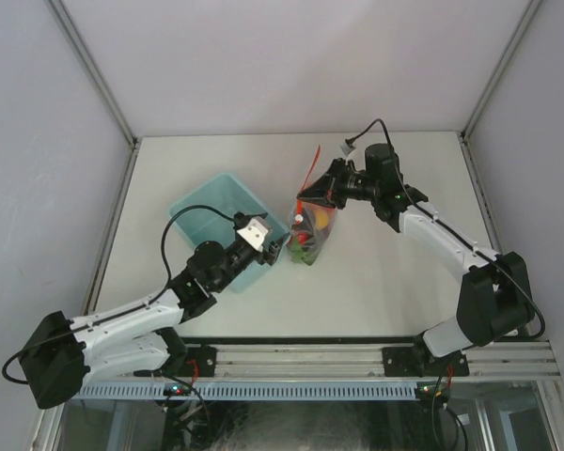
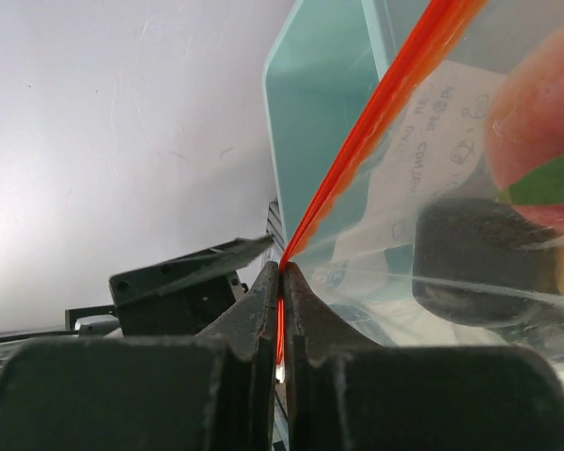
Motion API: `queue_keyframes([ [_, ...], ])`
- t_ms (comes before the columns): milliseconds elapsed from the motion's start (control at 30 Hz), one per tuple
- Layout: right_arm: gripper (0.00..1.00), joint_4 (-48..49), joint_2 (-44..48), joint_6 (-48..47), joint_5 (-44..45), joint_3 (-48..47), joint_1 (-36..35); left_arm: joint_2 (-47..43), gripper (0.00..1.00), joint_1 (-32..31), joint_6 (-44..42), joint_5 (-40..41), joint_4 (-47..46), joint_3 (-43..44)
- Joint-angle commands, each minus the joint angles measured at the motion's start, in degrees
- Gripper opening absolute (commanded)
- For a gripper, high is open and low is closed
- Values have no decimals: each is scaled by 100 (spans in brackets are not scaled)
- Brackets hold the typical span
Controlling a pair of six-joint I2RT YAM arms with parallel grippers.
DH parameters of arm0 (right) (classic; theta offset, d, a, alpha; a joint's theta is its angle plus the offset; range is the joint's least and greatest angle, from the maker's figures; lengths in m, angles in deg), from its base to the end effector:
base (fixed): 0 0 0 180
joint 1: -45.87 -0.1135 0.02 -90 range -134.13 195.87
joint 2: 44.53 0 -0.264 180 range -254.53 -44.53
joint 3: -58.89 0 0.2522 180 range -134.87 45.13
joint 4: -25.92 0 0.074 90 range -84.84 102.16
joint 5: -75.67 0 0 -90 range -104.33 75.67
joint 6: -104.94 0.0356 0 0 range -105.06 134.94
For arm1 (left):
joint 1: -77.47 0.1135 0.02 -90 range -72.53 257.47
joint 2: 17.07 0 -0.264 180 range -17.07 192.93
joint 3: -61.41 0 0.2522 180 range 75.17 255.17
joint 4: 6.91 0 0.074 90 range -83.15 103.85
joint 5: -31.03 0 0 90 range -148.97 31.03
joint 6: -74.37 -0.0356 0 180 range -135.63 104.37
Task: Open the zip-top bag and remove the fake food
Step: Pick up the zipper food storage bag at the center of the board.
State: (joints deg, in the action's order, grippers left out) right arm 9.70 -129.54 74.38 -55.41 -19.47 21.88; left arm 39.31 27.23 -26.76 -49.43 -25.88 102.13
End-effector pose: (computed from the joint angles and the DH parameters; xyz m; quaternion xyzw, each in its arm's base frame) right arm 0.3015 0.1598 0.3081 0.0528 0.8023 0.5627 0.1919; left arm 0.1488 -0.1696 0.2716 0.2971 0.6191 -0.1888 0.7020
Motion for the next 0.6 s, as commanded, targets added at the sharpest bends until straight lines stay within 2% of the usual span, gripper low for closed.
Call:
queue_keyframes([
  [0,0,518,248,134,-78,-194,37,130,71,14,213,-794,-395,123],
  [100,0,531,307,126,-50,-99,46,181,71,14,398,-944,-562,104],
  [300,0,536,448,91,-4,42,29,879,71,14,816,-509,-700,535],
  [367,0,494,518,49,10,63,49,1141,66,14,933,-420,-698,721],
  [567,0,368,758,-100,67,279,185,1463,42,14,1047,-64,-690,1050],
])
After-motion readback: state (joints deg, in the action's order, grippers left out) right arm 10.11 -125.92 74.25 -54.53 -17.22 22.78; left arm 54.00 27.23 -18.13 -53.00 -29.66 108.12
